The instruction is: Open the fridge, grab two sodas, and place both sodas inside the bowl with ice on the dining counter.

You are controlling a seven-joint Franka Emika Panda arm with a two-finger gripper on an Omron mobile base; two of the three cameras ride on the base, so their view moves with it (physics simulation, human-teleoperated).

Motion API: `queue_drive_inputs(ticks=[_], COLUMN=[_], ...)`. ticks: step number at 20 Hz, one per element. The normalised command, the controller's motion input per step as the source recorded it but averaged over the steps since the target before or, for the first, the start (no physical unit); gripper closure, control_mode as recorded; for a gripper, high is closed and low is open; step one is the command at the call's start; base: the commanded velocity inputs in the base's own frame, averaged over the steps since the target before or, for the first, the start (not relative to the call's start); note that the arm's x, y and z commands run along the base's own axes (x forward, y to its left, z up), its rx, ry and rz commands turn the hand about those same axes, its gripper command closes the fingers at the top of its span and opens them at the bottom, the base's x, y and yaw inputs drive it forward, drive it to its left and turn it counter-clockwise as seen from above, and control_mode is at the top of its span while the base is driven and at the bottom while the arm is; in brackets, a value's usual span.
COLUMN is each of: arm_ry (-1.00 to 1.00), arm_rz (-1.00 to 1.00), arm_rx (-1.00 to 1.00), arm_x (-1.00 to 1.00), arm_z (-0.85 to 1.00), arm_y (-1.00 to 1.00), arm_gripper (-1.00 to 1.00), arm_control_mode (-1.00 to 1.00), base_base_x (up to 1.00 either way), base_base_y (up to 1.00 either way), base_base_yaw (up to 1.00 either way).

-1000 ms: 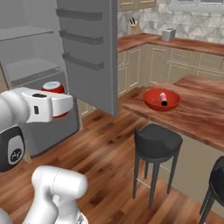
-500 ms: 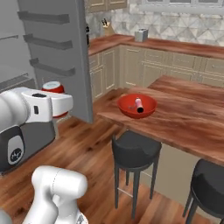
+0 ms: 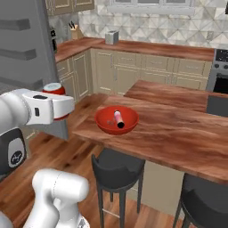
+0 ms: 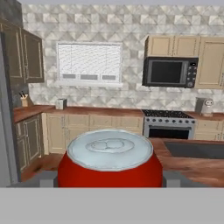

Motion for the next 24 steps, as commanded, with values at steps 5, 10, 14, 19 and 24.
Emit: queue_drive_inputs(ticks=[5, 10, 14, 19, 24], arm_ry=[0.0, 0.0, 0.02, 0.36, 0.62], arm_rz=[0.0, 0.0, -0.11, -0.07, 0.07], arm_rx=[0.0, 0.0, 0.04, 0.0, -0.1], arm_x=[0.0, 0.0, 0.49, 1.0, 1.0], arm_z=[0.0, 0.0, -0.16, -0.61, -0.77], arm_y=[0.0, 0.0, 0.0, 0.19, 0.18], arm_gripper=[1.0, 1.0, 1.0, 1.0, 1.0], arm_control_mode=[1.0, 1.0, -1.0, -1.0, -1.0], base_base_x=[0.76, 0.75, 0.42, 0.0, 0.0], base_base_y=[0.12, 0.01, 0.0, 0.0, 0.0], base_base_yaw=[-0.32, -0.3, -0.14, 0.0, 0.0])
